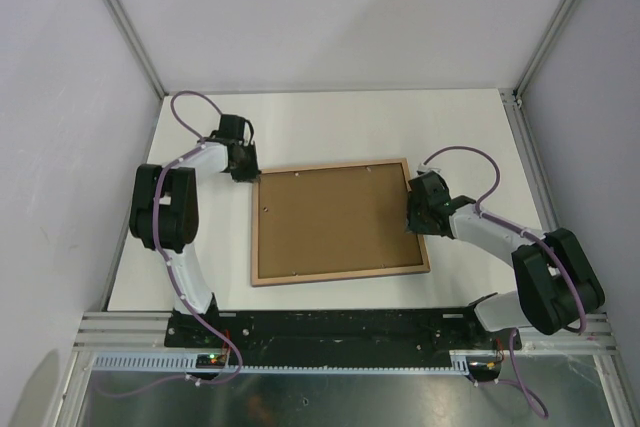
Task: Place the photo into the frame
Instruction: Rotate the photo frame at the center of the board.
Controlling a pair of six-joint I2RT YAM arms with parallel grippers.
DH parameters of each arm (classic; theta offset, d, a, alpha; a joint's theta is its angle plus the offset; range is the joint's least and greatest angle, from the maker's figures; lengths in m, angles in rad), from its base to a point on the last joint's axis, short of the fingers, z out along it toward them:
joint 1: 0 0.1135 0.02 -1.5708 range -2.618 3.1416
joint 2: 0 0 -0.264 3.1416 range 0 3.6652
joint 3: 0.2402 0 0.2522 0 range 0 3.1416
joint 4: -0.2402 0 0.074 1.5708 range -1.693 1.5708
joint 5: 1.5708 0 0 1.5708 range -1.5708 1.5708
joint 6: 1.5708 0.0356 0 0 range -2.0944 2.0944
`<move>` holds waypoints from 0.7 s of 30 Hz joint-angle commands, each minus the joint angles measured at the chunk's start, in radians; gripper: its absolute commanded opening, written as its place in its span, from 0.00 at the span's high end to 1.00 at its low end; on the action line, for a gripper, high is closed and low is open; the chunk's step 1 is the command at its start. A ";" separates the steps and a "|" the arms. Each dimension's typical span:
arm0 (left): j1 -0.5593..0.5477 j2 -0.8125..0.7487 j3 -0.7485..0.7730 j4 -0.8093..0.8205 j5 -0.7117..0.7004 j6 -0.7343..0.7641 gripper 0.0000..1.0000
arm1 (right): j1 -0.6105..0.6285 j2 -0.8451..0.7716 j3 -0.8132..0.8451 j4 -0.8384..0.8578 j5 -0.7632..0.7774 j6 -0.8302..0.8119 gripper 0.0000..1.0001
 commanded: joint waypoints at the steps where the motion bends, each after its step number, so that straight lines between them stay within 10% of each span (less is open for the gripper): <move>1: 0.008 0.002 0.059 0.030 -0.047 -0.004 1.00 | 0.003 -0.015 -0.013 -0.030 0.024 0.004 0.54; 21: 0.009 0.010 0.066 0.028 -0.021 -0.019 1.00 | -0.027 0.004 -0.015 0.000 -0.031 0.016 1.00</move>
